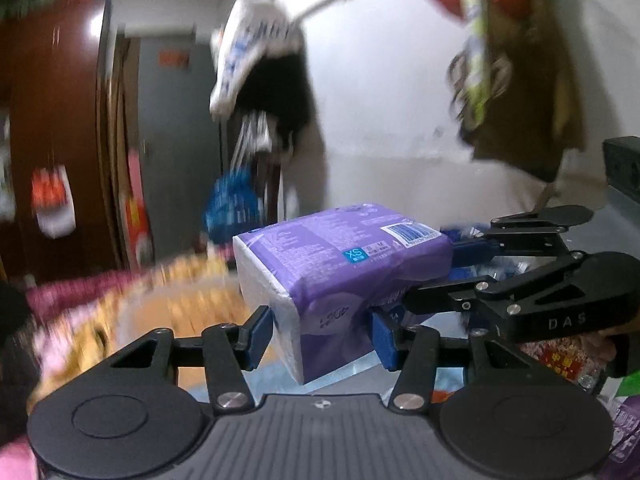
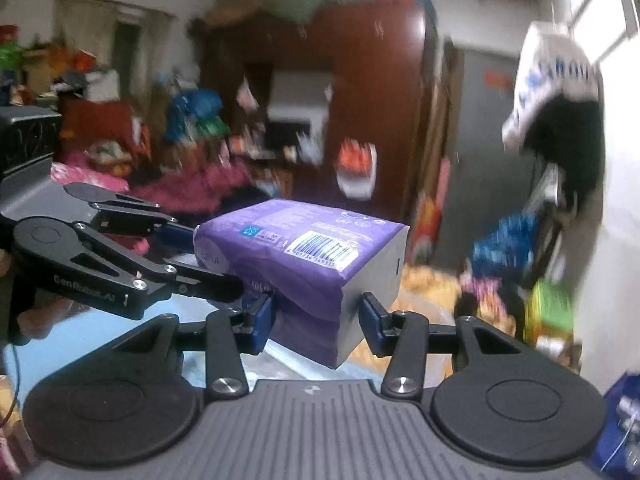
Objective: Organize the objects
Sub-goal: 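Lift the purple tissue pack into the white basket and open both grippers, then grasp the white gauze roll with the left gripper while the right grasps the orange bottle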
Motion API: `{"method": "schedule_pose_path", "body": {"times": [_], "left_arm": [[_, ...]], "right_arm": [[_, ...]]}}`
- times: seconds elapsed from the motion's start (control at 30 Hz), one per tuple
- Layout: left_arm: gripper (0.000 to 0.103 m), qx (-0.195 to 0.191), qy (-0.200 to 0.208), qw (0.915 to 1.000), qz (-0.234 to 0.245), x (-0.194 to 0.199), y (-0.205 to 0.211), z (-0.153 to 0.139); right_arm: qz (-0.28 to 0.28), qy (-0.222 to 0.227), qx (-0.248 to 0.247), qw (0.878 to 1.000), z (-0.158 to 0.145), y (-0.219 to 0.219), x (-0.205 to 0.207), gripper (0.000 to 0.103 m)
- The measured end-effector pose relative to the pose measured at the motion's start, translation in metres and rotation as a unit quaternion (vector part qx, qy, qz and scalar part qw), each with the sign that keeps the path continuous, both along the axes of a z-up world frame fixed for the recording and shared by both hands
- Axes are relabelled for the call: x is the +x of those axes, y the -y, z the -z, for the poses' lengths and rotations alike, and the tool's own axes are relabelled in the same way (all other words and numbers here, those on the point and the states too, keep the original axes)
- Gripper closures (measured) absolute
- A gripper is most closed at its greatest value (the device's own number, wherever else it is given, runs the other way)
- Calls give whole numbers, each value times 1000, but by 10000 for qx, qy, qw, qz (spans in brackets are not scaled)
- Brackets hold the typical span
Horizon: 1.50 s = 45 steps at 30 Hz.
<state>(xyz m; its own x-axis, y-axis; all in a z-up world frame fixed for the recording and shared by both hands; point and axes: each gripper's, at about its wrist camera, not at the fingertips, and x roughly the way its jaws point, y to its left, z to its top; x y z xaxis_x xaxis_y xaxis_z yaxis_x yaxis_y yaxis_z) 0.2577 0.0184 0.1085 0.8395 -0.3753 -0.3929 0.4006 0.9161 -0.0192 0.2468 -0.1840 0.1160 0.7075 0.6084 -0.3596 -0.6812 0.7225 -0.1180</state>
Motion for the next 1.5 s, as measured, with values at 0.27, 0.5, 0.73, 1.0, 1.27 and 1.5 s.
{"method": "schedule_pose_path", "body": {"times": [0.27,0.5,0.73,1.0,1.27,1.5], "left_arm": [[45,-165,-990,9946,-272,54,-13,12],[43,249,-1188,9908,-596,66,-3,28],[13,361,192,9950,-907,-19,-6,1],[8,289,49,9925,-1186,-128,-27,37],[8,91,-573,9937,-959,-134,-13,94],[8,198,-767,9916,-1024,-134,4,118]], "right_arm": [[239,-626,-293,9973,10,-26,46,54],[387,-1009,-901,9901,27,-29,56,54],[643,-240,-231,9974,6,9,11,6],[921,-102,648,9936,46,102,-81,0],[1030,-1181,978,9828,85,107,-56,0],[1053,-1217,1030,9816,101,104,-54,11]]}}
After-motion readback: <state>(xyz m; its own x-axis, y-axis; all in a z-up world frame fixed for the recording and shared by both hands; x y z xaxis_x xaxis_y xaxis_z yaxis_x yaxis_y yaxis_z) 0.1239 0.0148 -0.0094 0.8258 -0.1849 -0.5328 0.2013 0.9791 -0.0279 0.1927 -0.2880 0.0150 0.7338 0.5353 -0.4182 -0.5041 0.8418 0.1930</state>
